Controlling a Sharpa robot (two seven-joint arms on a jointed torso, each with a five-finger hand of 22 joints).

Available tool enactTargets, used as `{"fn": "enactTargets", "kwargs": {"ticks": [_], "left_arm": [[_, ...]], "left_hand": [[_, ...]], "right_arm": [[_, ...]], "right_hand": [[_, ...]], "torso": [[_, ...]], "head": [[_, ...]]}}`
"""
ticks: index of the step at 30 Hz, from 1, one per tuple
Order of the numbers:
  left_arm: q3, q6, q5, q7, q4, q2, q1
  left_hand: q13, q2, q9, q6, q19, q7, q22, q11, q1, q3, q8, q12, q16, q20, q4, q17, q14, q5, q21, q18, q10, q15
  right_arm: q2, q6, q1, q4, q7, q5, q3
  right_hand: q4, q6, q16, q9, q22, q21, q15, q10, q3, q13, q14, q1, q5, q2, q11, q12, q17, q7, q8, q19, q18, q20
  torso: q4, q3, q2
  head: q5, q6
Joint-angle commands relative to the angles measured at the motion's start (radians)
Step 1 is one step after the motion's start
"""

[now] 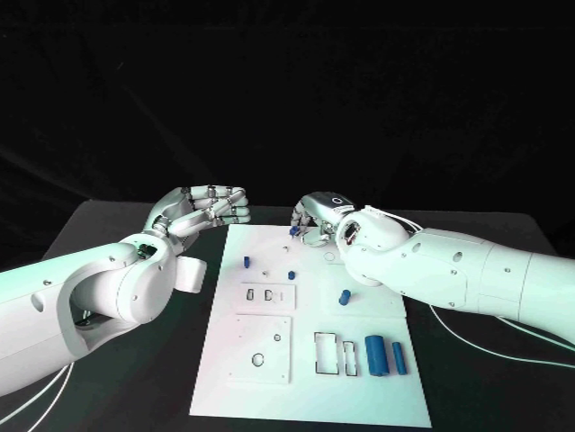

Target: Assemble the parts on the task board

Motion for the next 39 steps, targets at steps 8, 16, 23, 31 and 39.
{"fn": "enactTargets", "kwargs": {"ticks": [8, 16, 23, 31, 39], "left_arm": [[0.001, 0.019, 0.002, 0.003, 0.005, 0.002, 0.005], [0.001, 0.019, 0.000, 0.003, 0.004, 0.001, 0.008], [0.001, 0.018, -0.001, 0.002, -0.003, 0.006, 0.009], [0.001, 0.017, -0.001, 0.002, -0.006, 0.006, 0.009], [0.001, 0.015, -0.001, 0.001, -0.008, 0.005, 0.009]], "left_hand": [[0.000, -0.003, 0.000, -0.007, 0.003, -0.001, -0.002, 0.008, 0.004, 0.001, -0.004, -0.008, -0.007, 0.003, -0.004, 0.001, 0.001, 0.001, -0.005, 0.011, -0.002, 0.006], [0.000, -0.003, 0.000, -0.007, 0.003, -0.001, -0.002, 0.008, 0.004, 0.001, -0.004, -0.008, -0.007, 0.003, -0.004, 0.001, 0.001, 0.001, -0.005, 0.011, -0.002, 0.006], [0.000, -0.003, 0.000, -0.007, 0.003, -0.001, -0.003, 0.008, 0.004, 0.002, -0.004, -0.009, -0.008, 0.004, -0.004, 0.001, 0.001, 0.001, -0.006, 0.011, -0.002, 0.006], [0.000, -0.003, 0.000, -0.007, 0.003, -0.001, -0.003, 0.008, 0.004, 0.002, -0.004, -0.009, -0.008, 0.004, -0.004, 0.001, 0.001, 0.001, -0.006, 0.011, -0.002, 0.006], [0.000, -0.004, -0.001, -0.008, 0.002, 0.000, -0.004, 0.009, 0.003, 0.002, -0.005, -0.011, -0.011, 0.004, -0.005, 0.001, 0.000, 0.001, -0.007, 0.010, -0.004, 0.007]], "right_arm": [[0.016, 0.037, -0.005, -0.015, 0.002, 0.001, 0.000], [0.020, 0.039, -0.010, -0.017, 0.005, 0.002, 0.000], [0.018, 0.039, -0.011, -0.015, 0.002, 0.001, 0.000], [0.012, 0.015, -0.011, -0.016, 0.000, 0.002, 0.000], [0.004, 0.000, -0.009, -0.009, 0.016, 0.014, 0.000]], "right_hand": [[0.006, -0.010, 0.006, 0.103, -0.001, 0.002, 0.000, -0.007, 0.001, 0.001, 0.056, -0.004, -0.001, -0.008, 0.004, -0.005, 0.003, 0.000, 0.049, -0.007, -0.014, -0.004], [0.009, -0.015, 0.007, 0.106, 0.001, 0.003, 0.001, -0.011, 0.003, 0.001, 0.056, -0.007, -0.001, -0.013, 0.006, -0.006, 0.004, 0.001, 0.048, -0.007, -0.014, -0.003], [0.010, -0.017, 0.008, 0.108, 0.000, 0.002, 0.001, -0.013, 0.003, 0.001, 0.056, -0.008, -0.002, -0.016, 0.006, -0.006, 0.004, 0.002, 0.048, -0.008, -0.014, -0.002], [0.018, -0.041, 0.008, 0.110, -0.003, -0.003, 0.008, -0.035, 0.009, -0.001, 0.055, -0.015, -0.007, -0.031, 0.013, -0.009, 0.002, 0.011, 0.037, -0.011, -0.013, 0.002], [0.042, -0.229, -0.030, 0.047, -0.094, -0.089, 0.048, -0.229, -0.112, -0.042, 0.029, -0.007, 0.014, -0.100, 0.061, 0.001, -0.087, 0.066, -0.081, -0.067, 0.007, 0.042]], "torso": [[0.0030, 0.0002, 0.002], [0.0002, -0.0009, 0.003], [-0.0018, -0.0021, 0.004], [0.0005, -0.0004, 0.003], [-0.0003, 0.0009, 0.003]], "head": [[0.002, -0.002], [0.006, -0.005], [0.003, -0.007], [0.001, -0.008], [0.004, -0.005]]}}
